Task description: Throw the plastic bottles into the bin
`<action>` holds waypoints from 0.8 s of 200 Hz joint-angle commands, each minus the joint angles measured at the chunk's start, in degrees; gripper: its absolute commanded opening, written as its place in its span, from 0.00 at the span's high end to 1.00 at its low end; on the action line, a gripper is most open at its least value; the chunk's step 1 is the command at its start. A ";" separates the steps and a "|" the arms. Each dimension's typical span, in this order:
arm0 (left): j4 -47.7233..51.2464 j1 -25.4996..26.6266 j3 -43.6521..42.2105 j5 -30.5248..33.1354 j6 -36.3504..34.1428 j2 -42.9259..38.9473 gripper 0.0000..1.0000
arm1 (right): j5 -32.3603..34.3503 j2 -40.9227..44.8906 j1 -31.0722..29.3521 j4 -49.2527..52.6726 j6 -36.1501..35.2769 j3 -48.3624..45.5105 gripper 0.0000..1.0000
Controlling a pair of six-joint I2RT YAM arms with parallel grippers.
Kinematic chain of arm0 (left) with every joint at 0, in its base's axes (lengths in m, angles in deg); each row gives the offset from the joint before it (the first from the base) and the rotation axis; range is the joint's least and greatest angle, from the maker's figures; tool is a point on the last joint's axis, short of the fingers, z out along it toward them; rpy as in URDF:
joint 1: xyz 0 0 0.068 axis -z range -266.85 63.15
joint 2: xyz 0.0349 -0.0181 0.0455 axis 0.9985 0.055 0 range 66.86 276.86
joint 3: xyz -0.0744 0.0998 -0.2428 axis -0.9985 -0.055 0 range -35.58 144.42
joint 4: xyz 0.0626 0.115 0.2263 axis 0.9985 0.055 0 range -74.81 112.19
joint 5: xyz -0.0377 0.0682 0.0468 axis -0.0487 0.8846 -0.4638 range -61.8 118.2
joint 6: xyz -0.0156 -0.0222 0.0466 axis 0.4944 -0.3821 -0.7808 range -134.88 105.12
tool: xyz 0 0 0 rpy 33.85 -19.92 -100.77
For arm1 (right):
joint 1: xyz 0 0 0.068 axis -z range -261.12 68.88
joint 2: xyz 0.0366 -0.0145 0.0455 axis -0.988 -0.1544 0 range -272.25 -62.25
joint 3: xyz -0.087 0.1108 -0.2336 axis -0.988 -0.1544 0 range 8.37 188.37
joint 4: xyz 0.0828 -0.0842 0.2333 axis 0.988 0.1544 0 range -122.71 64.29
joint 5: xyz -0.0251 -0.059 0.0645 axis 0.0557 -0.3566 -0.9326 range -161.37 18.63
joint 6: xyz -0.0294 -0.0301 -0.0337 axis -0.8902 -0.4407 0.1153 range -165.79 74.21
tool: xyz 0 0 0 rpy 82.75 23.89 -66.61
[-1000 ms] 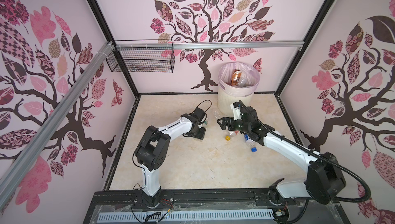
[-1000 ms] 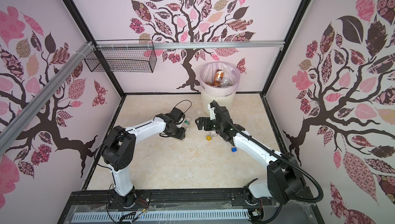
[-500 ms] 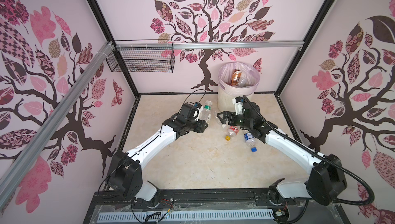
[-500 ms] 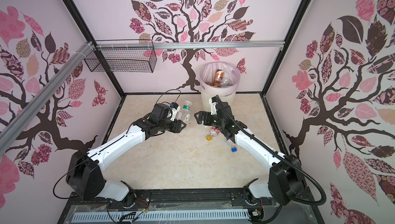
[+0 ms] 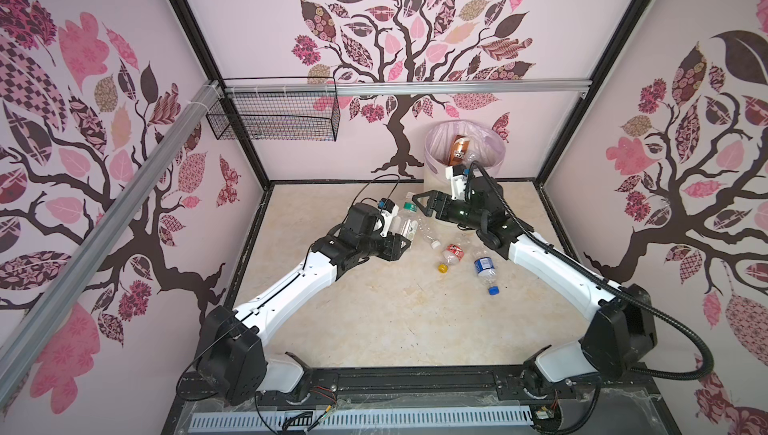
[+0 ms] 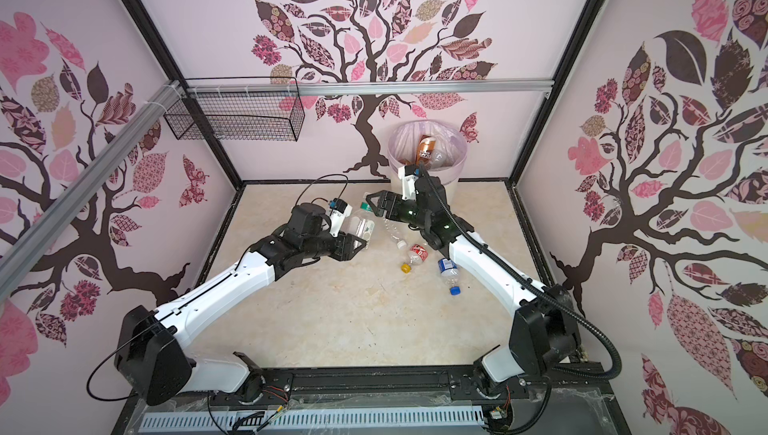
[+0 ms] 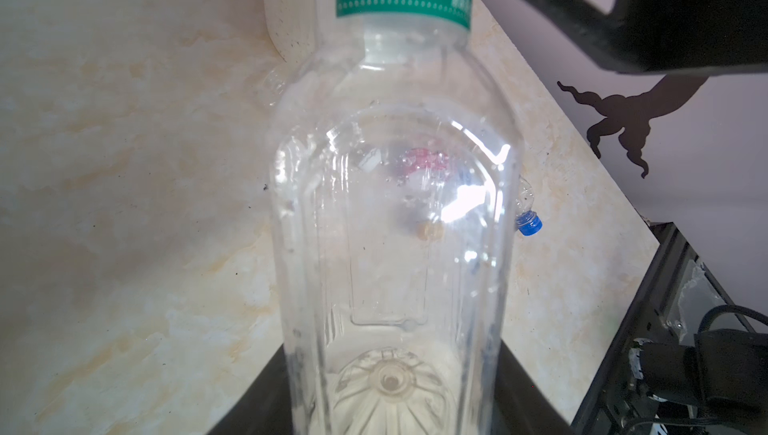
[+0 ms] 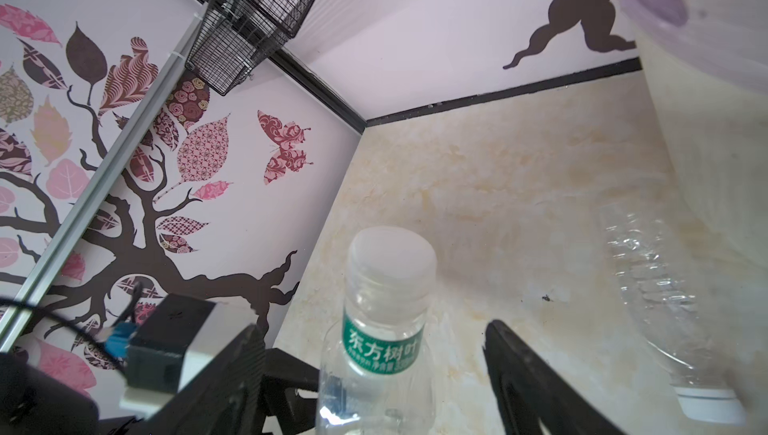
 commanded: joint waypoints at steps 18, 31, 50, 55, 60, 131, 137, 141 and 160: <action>-3.08 0.47 -1.77 -1.71 0.50 -1.53 0.54 | -0.54 -3.06 -0.70 -1.32 1.15 2.95 0.22; -3.01 0.43 -1.54 -2.53 0.72 -1.03 0.54 | -0.71 -3.77 -1.07 -1.02 0.98 3.74 0.24; -3.21 0.63 -1.42 -3.13 0.93 -0.92 0.54 | -1.38 -4.73 -1.30 -1.71 1.51 4.45 0.29; -3.15 0.67 -1.44 -3.14 0.90 -0.98 0.54 | -1.63 -5.06 -1.24 -1.72 1.68 4.72 0.30; -3.19 0.72 -1.48 -3.14 0.94 -1.10 0.53 | -1.76 -5.35 -1.38 -1.72 1.69 5.07 0.32; -3.46 1.07 -1.64 -3.58 0.97 -1.54 0.51 | -2.90 -8.70 -1.94 -2.90 2.73 8.02 0.60; -3.43 1.09 -1.64 -3.50 0.99 -1.61 0.50 | -3.06 -8.82 -1.93 -2.86 2.70 8.07 0.63; -3.42 1.06 -1.62 -3.42 1.03 -1.55 0.50 | -3.09 -8.86 -1.99 -2.86 2.61 8.16 0.64; -3.44 1.17 -1.72 -3.24 1.03 -1.90 0.48 | -3.01 -8.84 -1.96 -2.69 2.39 8.16 0.72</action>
